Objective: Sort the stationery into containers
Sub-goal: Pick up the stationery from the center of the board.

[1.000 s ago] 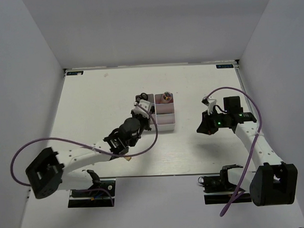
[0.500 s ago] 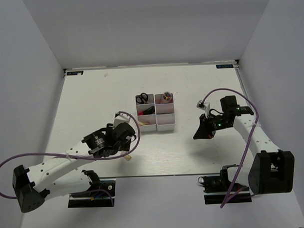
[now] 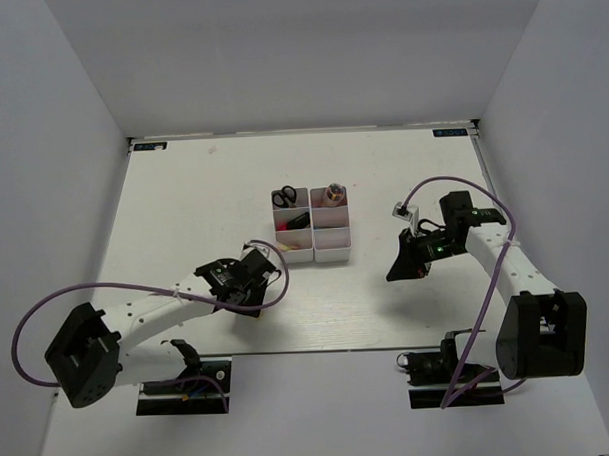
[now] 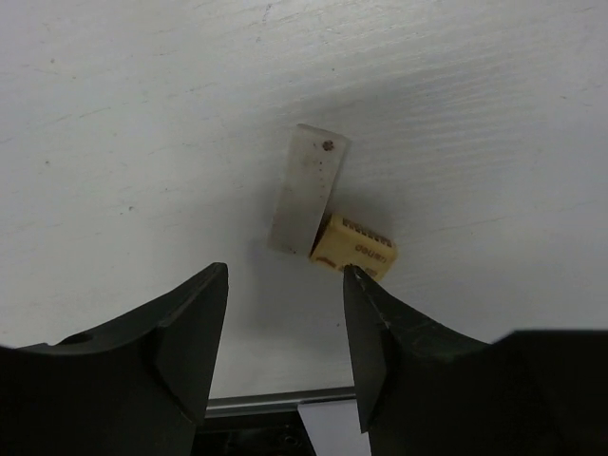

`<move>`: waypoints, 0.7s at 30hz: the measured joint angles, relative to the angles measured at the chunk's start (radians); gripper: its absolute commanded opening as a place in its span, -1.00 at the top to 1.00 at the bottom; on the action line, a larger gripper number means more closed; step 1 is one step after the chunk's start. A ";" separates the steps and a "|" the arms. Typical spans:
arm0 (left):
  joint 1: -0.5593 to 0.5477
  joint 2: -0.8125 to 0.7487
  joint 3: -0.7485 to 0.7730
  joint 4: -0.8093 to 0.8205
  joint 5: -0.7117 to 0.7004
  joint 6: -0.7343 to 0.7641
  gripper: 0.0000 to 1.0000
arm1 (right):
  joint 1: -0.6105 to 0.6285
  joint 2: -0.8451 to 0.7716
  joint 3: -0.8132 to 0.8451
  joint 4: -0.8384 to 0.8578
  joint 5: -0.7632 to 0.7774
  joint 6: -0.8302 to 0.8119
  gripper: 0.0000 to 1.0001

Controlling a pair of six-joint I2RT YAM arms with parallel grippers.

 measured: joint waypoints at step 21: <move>0.189 0.014 -0.117 0.308 0.216 0.023 -0.26 | -0.014 0.000 0.000 0.000 -0.001 0.003 0.71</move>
